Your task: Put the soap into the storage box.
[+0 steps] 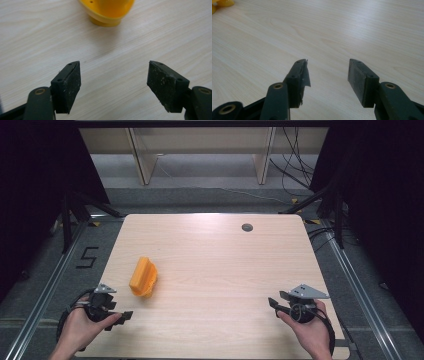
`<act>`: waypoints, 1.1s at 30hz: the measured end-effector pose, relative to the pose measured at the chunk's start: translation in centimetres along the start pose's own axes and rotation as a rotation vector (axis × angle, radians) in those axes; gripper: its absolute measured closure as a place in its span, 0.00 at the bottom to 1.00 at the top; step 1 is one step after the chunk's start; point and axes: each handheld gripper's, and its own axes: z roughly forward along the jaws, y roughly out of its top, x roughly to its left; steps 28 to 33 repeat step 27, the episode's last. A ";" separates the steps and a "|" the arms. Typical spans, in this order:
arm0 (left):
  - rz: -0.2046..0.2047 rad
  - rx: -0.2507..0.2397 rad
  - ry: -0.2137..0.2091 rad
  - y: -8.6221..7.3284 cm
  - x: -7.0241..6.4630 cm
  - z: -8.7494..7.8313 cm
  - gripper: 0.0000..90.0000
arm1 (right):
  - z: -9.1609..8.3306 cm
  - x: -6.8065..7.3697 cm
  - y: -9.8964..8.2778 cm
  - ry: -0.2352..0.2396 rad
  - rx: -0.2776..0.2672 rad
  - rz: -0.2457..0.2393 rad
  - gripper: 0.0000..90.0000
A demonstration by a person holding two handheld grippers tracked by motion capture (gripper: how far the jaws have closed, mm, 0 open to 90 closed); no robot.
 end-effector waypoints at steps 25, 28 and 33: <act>0.002 -0.333 -0.059 -3.6 -1.7 2.9 0.29 | -0.6 0.1 0.2 -0.021 -0.023 0.031 0.55; 0.003 -0.338 -0.058 -3.6 -1.8 2.8 0.29 | -0.5 -0.2 0.3 -0.024 -0.037 -0.007 0.55; 0.003 -0.338 -0.058 -3.6 -1.8 2.8 0.29 | -0.5 -0.2 0.3 -0.024 -0.037 -0.007 0.55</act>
